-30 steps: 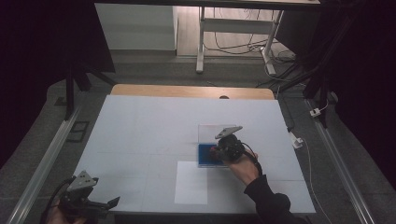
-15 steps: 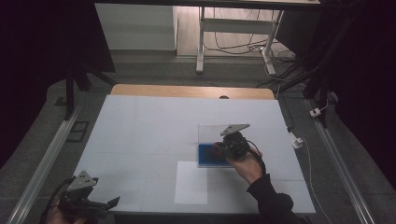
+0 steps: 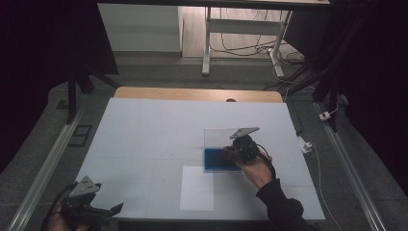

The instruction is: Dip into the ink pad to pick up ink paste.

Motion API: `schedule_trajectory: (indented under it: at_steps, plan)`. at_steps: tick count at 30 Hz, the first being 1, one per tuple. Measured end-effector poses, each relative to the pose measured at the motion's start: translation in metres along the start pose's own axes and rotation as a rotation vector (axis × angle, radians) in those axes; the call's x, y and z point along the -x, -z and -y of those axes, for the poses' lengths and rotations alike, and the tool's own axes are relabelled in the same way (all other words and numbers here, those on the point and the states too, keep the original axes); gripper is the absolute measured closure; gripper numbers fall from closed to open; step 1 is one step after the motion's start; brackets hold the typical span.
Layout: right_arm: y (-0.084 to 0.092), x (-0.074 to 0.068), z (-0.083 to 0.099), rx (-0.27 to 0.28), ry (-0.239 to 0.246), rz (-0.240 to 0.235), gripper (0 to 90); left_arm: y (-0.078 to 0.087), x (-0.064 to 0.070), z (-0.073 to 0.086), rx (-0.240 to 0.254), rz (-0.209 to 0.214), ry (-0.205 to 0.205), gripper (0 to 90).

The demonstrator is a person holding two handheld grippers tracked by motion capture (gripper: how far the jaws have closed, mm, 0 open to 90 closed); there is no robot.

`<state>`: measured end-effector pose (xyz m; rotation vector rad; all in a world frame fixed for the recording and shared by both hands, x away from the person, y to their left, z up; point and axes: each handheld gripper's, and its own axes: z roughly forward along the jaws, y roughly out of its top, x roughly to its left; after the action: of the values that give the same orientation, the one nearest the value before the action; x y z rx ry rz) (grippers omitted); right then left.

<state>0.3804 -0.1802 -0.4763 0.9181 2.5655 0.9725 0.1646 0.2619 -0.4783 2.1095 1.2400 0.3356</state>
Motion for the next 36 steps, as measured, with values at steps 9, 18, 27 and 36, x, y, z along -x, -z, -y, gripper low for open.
schedule_trajectory:
  at_steps: [9,18,27,36]
  plan:
    - [-0.006,0.002,0.002,-0.019,-0.003,-0.013,80.1,0.0,0.0,0.0,-0.001,0.0,-0.001,0.0]
    - [-0.009,0.002,0.003,-0.03,-0.024,-0.019,80.3,0.0,0.0,0.0,-0.003,0.0,0.0,0.0]
    - [-0.012,-0.009,0.0,-0.051,0.037,0.04,80.6,-0.001,0.0,0.0,-0.009,-0.001,0.003,0.0]
    - [-0.012,-0.004,0.002,-0.035,-0.003,0.023,80.7,-0.001,0.0,0.0,-0.01,0.001,0.006,0.0]
